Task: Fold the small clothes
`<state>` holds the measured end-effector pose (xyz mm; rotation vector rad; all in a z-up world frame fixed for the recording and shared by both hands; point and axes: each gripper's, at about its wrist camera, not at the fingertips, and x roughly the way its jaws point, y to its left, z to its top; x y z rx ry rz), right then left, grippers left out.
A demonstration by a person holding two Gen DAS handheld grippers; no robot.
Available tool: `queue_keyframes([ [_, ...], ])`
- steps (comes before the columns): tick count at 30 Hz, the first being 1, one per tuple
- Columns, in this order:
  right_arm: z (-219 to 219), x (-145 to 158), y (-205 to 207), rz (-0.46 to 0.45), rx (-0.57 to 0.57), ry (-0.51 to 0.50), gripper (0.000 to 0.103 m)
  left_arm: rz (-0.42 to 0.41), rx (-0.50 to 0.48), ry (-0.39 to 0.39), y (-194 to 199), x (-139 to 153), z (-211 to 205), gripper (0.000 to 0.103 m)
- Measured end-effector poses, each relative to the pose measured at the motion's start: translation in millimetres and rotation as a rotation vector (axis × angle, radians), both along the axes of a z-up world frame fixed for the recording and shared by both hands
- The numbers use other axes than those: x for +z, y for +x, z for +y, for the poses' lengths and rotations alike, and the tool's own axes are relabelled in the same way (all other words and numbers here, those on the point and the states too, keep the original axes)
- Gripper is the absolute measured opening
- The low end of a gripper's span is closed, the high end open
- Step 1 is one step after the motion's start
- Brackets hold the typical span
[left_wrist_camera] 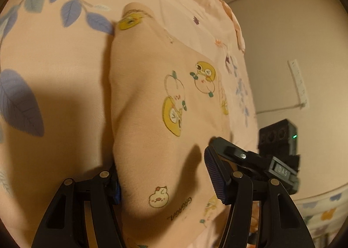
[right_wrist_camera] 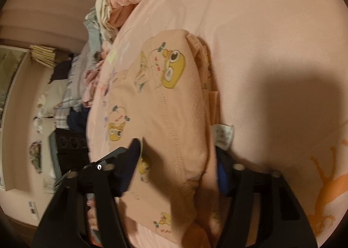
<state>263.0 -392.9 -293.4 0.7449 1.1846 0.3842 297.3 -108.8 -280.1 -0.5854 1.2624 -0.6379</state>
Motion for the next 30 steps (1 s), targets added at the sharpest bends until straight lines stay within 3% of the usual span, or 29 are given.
queue_keyframes([
  [2,5,0,1,-0.038,0.022,-0.033,0.039,-0.038,0.009,0.095,-4,3,-5,0.041],
  [5,9,-1,2,-0.061,0.021,-0.061,0.033,-0.100,0.006,0.184,-10,7,-12,0.036],
  [9,13,2,-2,-0.101,0.011,-0.103,0.030,-0.131,0.010,0.220,-14,9,-13,0.033],
  [13,13,5,-3,-0.113,-0.013,-0.076,0.026,-0.139,0.032,0.227,-16,13,-12,0.027],
  [18,25,36,-14,-0.210,0.016,-0.078,0.024,-0.206,0.039,0.268,-25,37,-12,0.024],
  [21,30,55,-22,-0.272,0.034,-0.098,0.024,-0.250,0.040,0.244,-32,55,-5,0.024],
  [27,23,80,-32,-0.346,0.030,0.031,0.024,-0.321,0.042,0.206,-46,100,12,0.023],
  [30,31,96,-40,-0.400,0.054,0.041,0.024,-0.371,0.031,0.222,-58,120,18,0.024],
])
